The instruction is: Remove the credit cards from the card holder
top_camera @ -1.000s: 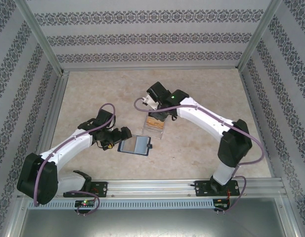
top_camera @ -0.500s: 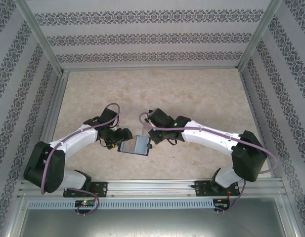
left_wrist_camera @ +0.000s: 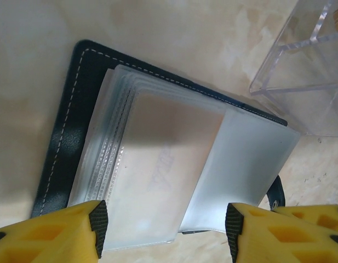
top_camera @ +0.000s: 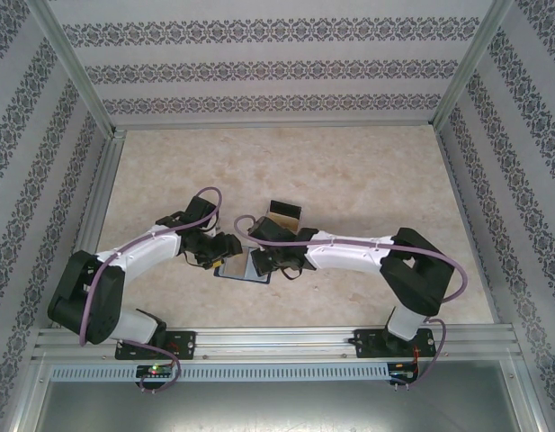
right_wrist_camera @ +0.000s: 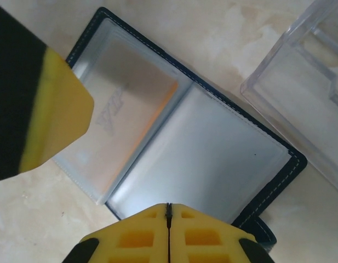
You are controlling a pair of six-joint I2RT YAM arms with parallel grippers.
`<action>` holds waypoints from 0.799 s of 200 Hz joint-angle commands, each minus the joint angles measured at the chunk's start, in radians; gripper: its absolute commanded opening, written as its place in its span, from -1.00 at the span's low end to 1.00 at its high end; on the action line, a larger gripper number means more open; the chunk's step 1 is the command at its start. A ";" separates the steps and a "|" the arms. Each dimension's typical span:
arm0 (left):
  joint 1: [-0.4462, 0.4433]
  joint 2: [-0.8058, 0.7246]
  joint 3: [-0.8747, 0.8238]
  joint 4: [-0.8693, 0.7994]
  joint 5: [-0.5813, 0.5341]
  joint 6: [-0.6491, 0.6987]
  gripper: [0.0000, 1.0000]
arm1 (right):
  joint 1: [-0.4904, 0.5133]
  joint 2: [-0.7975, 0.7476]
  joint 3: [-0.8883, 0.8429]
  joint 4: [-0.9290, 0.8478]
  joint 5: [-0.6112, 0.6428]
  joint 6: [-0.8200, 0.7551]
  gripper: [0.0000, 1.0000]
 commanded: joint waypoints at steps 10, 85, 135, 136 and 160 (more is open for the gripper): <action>0.013 0.035 -0.019 0.051 0.030 0.004 0.22 | 0.004 0.042 -0.031 0.034 0.017 0.051 -0.86; 0.013 0.069 -0.033 0.089 0.065 0.006 0.21 | 0.004 0.108 -0.051 0.077 -0.006 0.080 -0.86; 0.013 0.060 -0.056 0.174 0.144 -0.015 0.19 | 0.002 0.121 -0.051 0.086 -0.017 0.086 -0.86; 0.013 0.060 -0.056 0.176 0.145 -0.015 0.19 | 0.001 0.121 -0.050 0.085 -0.017 0.086 -0.86; 0.011 0.053 -0.060 0.201 0.168 -0.017 0.21 | 0.001 0.123 -0.051 0.085 -0.019 0.088 -0.86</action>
